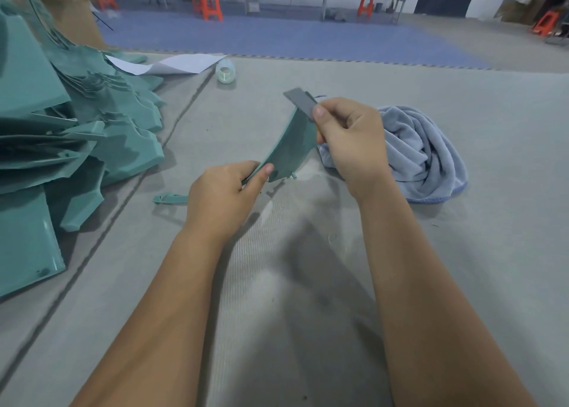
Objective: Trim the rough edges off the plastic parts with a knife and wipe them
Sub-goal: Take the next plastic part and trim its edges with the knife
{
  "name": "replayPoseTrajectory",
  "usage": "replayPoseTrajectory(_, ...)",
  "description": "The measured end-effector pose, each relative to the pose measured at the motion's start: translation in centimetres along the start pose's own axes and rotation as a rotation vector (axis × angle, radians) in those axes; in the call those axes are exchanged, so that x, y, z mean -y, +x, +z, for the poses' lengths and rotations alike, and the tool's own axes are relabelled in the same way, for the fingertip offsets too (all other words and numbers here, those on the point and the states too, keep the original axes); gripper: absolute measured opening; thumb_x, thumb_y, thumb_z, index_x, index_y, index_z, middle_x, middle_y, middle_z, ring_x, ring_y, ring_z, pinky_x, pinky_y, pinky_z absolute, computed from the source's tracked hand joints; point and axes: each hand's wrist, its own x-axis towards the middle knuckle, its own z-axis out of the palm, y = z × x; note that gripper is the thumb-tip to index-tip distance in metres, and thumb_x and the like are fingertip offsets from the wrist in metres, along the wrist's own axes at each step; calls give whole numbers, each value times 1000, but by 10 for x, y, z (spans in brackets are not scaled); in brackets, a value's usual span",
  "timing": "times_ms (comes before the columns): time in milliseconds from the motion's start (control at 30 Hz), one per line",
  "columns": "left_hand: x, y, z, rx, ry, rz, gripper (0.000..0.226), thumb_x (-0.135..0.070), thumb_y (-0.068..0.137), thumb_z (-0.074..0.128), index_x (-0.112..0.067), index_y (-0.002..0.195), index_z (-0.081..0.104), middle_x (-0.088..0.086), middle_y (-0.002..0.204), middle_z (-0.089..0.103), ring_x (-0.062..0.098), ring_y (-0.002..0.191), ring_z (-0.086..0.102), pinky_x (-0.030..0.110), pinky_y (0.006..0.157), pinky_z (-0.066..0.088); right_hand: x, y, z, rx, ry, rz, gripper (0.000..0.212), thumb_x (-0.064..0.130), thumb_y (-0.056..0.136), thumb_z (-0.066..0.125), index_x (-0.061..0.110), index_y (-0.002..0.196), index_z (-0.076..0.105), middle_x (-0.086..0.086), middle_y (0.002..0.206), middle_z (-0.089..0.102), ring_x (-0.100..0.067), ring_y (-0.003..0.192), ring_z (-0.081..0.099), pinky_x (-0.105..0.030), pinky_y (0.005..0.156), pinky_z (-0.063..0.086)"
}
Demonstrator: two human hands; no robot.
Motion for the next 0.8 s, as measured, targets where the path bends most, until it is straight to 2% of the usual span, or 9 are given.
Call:
replayPoseTrajectory(67,0,0,0,-1,-2,1,50,-59,92,38,-19,65,54,2,52,54,15,51,51,33,50,41,-1,-4,1,61,-33,10,24,10,97,54,13,74,63,-1,59,46,-5,50,36,-20,53,32)
replayPoseTrajectory(167,-1,0,-1,9,-19,-9,48,-60,91,39,-23,64,55,2,52,54,15,51,51,33,49,40,0,-8,1,80,9,-6,22,8,97,54,3,79,65,-3,59,46,-2,47,37,-15,52,32)
replayPoseTrajectory(233,-1,-1,-1,2,-18,-10,46,-60,91,41,-27,62,53,1,50,53,13,48,50,30,47,38,2,-5,0,17,87,-20,20,8,97,54,3,82,66,-3,61,48,-3,51,40,-16,54,35)
replayPoseTrajectory(333,-1,-1,-1,2,-13,-7,46,-60,91,41,-25,64,54,1,51,52,12,49,49,30,47,38,2,-1,2,-41,77,-27,19,10,97,54,7,84,67,-4,65,50,-10,61,45,-23,61,39)
replayPoseTrajectory(433,-1,-1,-1,11,-9,0,48,-58,93,42,-22,64,54,1,51,52,13,49,49,31,47,38,-1,-1,5,-15,61,-10,20,9,97,53,-1,87,67,-9,66,48,-13,61,43,-24,60,37)
replayPoseTrajectory(500,-2,-1,-1,9,-11,-3,50,-57,94,43,-19,64,55,2,51,52,14,49,49,31,47,38,-2,-4,5,27,27,-13,21,8,97,53,3,81,65,-8,63,46,-11,56,39,-20,56,34)
replayPoseTrajectory(600,-2,-1,-2,17,-25,-8,52,-56,95,44,-13,66,56,5,51,51,17,49,49,32,47,37,-4,-8,5,83,13,-28,21,6,97,52,4,81,64,-7,62,45,-11,60,39,-20,58,33)
replayPoseTrajectory(800,-3,1,-3,47,-69,-56,51,-55,94,48,-14,65,56,2,50,51,14,45,45,32,47,34,-7,-16,8,154,17,-32,20,4,96,53,4,79,64,-4,59,46,-12,59,40,-21,57,33)
